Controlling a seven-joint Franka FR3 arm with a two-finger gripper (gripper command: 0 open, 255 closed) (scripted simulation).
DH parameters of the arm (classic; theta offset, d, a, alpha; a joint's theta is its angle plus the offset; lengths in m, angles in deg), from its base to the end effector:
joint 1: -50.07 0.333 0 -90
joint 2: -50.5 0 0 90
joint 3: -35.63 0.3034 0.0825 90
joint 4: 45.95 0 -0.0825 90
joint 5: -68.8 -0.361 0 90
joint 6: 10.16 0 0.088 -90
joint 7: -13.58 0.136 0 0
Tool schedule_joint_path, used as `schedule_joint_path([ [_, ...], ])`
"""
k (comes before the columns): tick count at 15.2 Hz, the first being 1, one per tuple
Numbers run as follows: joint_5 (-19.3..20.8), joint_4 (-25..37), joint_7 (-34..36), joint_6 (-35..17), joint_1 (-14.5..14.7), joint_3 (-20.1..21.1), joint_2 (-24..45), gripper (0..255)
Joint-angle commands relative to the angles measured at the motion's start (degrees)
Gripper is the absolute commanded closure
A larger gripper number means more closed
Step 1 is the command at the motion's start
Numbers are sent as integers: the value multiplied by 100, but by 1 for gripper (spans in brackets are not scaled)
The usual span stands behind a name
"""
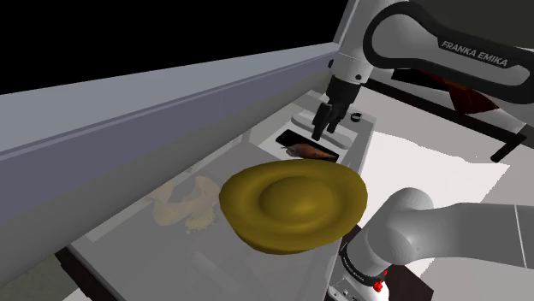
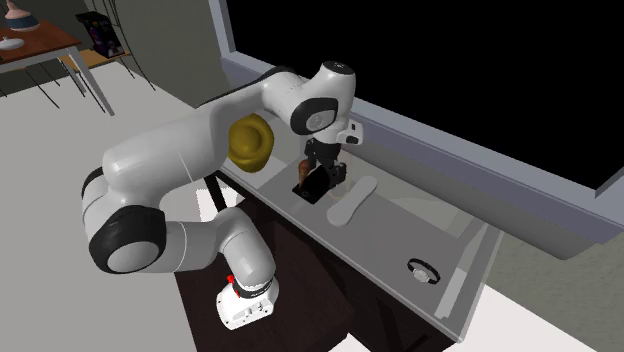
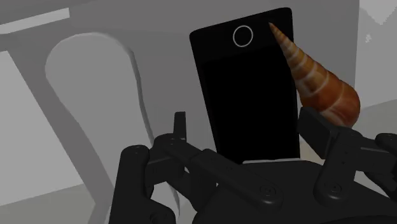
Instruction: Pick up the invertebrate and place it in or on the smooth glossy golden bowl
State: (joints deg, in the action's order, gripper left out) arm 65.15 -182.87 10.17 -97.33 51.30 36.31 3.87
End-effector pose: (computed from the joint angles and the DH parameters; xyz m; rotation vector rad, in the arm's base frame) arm 0.2776 0.0190 0.5416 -3.0815 -0.1392 0.0828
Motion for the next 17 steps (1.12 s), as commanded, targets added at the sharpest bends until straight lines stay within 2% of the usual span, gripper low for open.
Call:
schedule_joint_path([
  [1,0,0,0,0,0,0,0,0],
  [8,112,296,-187,-178,745,1108,-68,0],
  [17,94,-360,-213,-723,812,1182,-207,0],
])
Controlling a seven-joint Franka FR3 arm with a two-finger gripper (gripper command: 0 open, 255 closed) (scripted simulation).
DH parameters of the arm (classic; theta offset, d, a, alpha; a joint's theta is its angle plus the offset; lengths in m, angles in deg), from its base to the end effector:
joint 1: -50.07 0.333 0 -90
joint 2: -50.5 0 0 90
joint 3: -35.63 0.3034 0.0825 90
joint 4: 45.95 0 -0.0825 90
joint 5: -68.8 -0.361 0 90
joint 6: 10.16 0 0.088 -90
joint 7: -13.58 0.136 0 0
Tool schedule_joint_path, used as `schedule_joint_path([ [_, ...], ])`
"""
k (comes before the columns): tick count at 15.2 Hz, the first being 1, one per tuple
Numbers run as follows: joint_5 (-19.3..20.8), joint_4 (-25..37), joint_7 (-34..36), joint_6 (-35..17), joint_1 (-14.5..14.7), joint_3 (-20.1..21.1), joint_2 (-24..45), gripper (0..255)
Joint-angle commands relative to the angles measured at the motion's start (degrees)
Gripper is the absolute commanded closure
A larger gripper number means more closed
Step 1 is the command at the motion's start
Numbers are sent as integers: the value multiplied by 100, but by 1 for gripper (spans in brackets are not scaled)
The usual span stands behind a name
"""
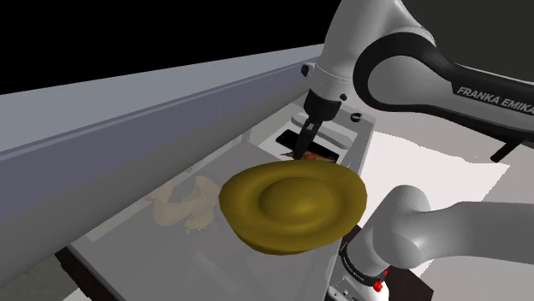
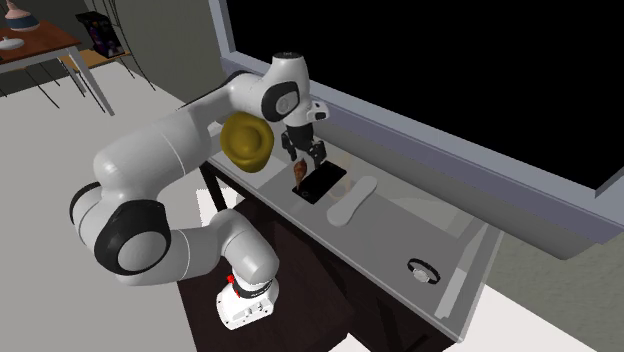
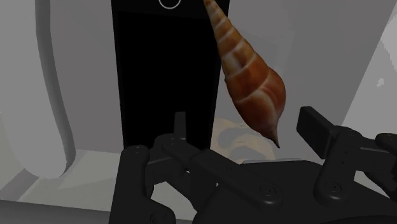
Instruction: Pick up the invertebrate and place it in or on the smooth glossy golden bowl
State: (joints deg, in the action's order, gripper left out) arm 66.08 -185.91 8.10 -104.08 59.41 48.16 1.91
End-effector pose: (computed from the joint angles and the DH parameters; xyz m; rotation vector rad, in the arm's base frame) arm 0.2609 0.1240 0.5305 2.9671 0.6089 0.0679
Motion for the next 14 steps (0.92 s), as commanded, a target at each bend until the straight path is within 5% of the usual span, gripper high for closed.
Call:
schedule_joint_path([
  [1,0,-55,-5,-48,1,-3,-10,0],
  [7,0,-54,-5,-47,1,-3,-9,0],
  [8,0,-54,-5,-47,1,-3,-9,255],
  [14,2,-54,-8,-46,0,-5,-10,255],
])
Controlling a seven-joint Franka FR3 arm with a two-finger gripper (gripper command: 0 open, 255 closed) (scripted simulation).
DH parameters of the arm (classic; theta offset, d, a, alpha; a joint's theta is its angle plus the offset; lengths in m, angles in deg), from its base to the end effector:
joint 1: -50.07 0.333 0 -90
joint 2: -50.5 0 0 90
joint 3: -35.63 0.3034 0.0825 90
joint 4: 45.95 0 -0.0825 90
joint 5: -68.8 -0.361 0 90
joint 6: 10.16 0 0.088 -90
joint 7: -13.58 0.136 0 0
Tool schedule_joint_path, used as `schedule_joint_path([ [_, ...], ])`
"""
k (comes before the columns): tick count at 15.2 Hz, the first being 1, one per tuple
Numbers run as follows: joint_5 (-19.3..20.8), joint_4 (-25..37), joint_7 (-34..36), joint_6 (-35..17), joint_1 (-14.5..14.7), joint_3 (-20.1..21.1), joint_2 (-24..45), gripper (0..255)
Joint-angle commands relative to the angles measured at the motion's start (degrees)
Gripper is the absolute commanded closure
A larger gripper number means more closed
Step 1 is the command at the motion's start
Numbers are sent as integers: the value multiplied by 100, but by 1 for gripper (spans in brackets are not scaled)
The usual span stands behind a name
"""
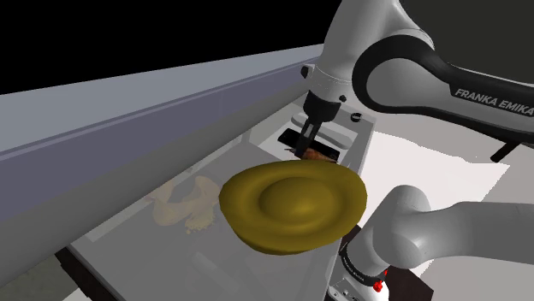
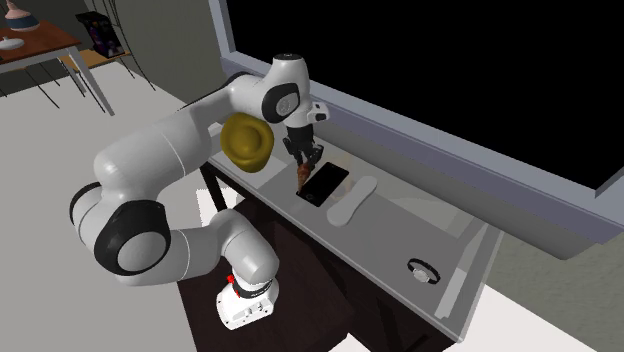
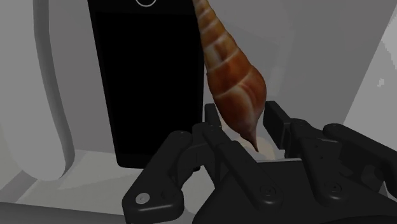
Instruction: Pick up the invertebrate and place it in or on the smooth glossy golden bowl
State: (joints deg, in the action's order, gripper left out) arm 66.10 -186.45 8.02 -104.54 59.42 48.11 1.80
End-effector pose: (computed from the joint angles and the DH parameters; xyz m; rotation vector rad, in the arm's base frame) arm 0.2613 0.1232 0.5276 2.9670 0.6094 0.0687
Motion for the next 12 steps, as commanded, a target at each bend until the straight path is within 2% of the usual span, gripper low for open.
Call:
schedule_joint_path([
  [1,0,0,0,0,0,0,0,255],
  [3,-1,-1,2,-2,1,2,0,255],
  [12,68,806,-38,615,-54,-57,189,255],
])
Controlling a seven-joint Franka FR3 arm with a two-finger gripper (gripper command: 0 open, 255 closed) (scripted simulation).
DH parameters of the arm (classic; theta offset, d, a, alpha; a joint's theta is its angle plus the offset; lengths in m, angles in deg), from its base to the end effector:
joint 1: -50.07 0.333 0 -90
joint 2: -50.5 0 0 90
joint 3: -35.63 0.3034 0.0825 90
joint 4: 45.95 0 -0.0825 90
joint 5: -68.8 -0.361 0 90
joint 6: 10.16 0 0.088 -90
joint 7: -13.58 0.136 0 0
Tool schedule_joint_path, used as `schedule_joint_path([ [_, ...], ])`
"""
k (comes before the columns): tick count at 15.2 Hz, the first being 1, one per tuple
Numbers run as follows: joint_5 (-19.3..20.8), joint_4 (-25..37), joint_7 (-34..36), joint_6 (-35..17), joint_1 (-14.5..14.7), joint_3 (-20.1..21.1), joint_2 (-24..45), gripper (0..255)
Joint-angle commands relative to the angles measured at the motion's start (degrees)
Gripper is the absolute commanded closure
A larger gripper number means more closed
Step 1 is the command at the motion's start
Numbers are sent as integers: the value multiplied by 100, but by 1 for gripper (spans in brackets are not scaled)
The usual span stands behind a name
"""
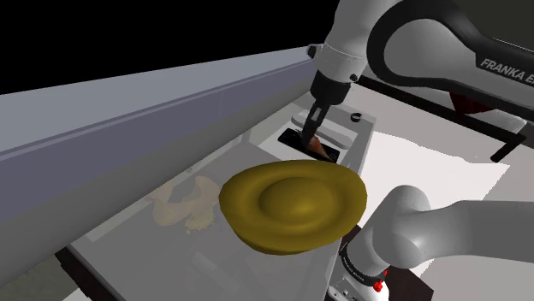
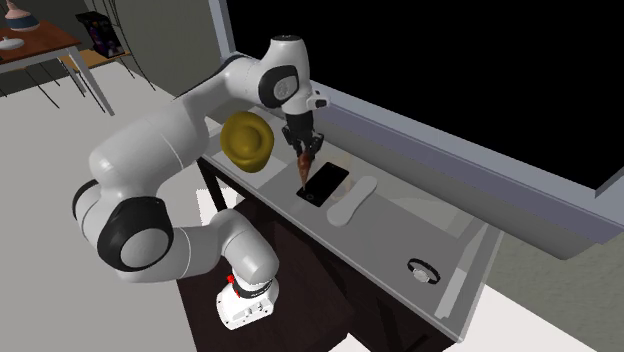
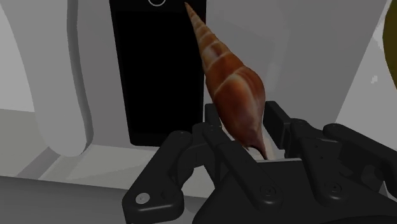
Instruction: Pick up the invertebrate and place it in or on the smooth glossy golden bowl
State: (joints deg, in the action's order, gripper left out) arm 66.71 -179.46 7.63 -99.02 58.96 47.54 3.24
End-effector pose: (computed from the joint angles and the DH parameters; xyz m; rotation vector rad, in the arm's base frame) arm 0.2602 0.1226 0.5671 2.9671 0.6095 0.0690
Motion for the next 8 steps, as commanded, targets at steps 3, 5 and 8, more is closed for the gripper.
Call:
schedule_joint_path([
  [3,29,392,-11,266,-27,-15,127,255],
  [5,43,586,-19,400,-39,-24,186,255],
  [8,64,884,-30,602,-58,-36,282,255],
])
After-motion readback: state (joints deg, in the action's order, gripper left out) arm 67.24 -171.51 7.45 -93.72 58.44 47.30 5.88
